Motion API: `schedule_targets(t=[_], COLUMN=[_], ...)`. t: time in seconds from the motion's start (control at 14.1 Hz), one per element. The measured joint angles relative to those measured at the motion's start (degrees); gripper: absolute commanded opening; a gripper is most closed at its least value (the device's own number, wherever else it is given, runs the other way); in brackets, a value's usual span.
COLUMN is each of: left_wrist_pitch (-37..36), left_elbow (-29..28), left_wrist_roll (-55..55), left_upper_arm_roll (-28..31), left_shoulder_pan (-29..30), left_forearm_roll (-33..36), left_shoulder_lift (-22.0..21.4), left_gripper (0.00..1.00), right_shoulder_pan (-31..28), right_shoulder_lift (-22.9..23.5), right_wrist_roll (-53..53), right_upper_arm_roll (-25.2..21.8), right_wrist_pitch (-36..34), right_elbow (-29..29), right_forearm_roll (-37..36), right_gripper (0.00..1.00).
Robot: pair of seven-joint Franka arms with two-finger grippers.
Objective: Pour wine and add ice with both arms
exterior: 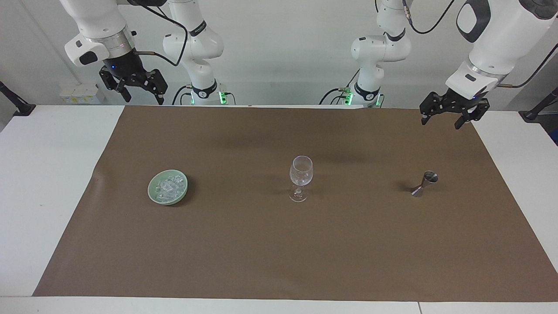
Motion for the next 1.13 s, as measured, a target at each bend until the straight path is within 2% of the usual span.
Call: schedule_targets(t=[0.92,1.13], left_wrist_pitch=[-0.3,-1.1], left_elbow=[0.0,-0.2], left_wrist_roll=[-0.1,-5.3], left_upper_arm_roll=[1.4,1.6], left_shoulder_pan=[1.0,3.0], left_forearm_roll=[0.0,-2.6], left_shoulder_lift=[-0.6,-1.4], left_gripper=[1.0,1.0], right_shoulder_pan=[0.0,0.0], right_shoulder_lift=[0.0,0.0], right_wrist_roll=[0.0,0.0], right_upper_arm_roll=[0.0,0.0], right_wrist_pitch=[0.0,0.0], right_elbow=[0.0,0.0], right_forearm_roll=[0.0,0.0], right_gripper=[1.0,1.0])
